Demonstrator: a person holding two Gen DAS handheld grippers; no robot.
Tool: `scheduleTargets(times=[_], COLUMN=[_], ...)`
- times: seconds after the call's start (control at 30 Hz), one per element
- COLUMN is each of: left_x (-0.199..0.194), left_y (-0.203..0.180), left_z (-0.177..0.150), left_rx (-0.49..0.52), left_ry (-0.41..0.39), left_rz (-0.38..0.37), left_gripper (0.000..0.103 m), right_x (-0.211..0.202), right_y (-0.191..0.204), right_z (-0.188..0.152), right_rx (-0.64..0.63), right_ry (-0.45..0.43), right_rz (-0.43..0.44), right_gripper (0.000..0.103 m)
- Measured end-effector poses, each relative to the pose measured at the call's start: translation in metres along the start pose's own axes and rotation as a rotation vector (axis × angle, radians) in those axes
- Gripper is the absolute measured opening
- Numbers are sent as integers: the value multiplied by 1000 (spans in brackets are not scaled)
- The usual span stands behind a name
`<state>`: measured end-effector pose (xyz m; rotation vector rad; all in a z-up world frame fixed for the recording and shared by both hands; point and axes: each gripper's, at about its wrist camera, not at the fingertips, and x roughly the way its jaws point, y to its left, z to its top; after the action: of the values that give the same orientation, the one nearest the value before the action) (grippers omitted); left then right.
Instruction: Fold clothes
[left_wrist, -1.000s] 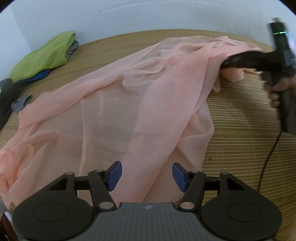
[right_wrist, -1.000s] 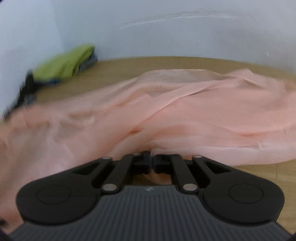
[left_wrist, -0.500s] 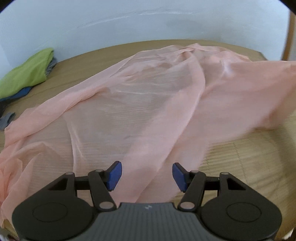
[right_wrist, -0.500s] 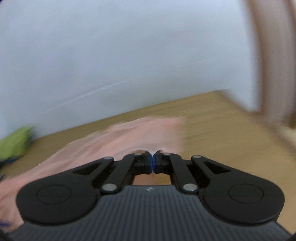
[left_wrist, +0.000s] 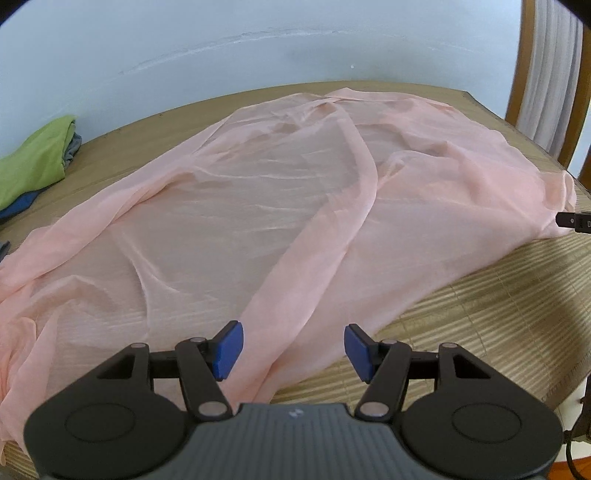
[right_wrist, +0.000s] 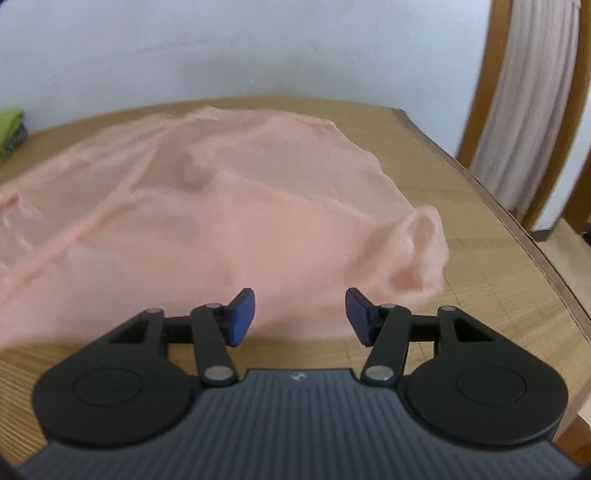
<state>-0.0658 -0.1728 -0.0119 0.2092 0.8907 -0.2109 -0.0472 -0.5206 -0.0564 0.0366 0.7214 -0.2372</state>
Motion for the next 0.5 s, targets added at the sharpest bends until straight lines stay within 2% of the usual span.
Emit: scheduleTargets(times=[0.1,0.37,0.4,0.43,0.47,0.5], left_x=[-2,0,2,2,2,2], left_y=[2,-11,-16,-20,-27,-33], left_z=[1,1,2,2,4,6], left_rx=[7,-3,-4,-4,-4,-5], left_ry=[-6,32,38,41,44,42], left_rz=[7,52,58,61,64,65], left_gripper=[63,63,63,63,63,63], right_x=[11,61,66,70,73,75], right_y=[-27,-90,-88,-83,-81,-81], right_z=[-3,0,2,5,6,11], right_rx=[124,405,397,374,356,357], right_ry=[23,57,45,28,19,25], right_rz=[-43,0,5,11,36,75], right_gripper=[57,59,59,53,18,4])
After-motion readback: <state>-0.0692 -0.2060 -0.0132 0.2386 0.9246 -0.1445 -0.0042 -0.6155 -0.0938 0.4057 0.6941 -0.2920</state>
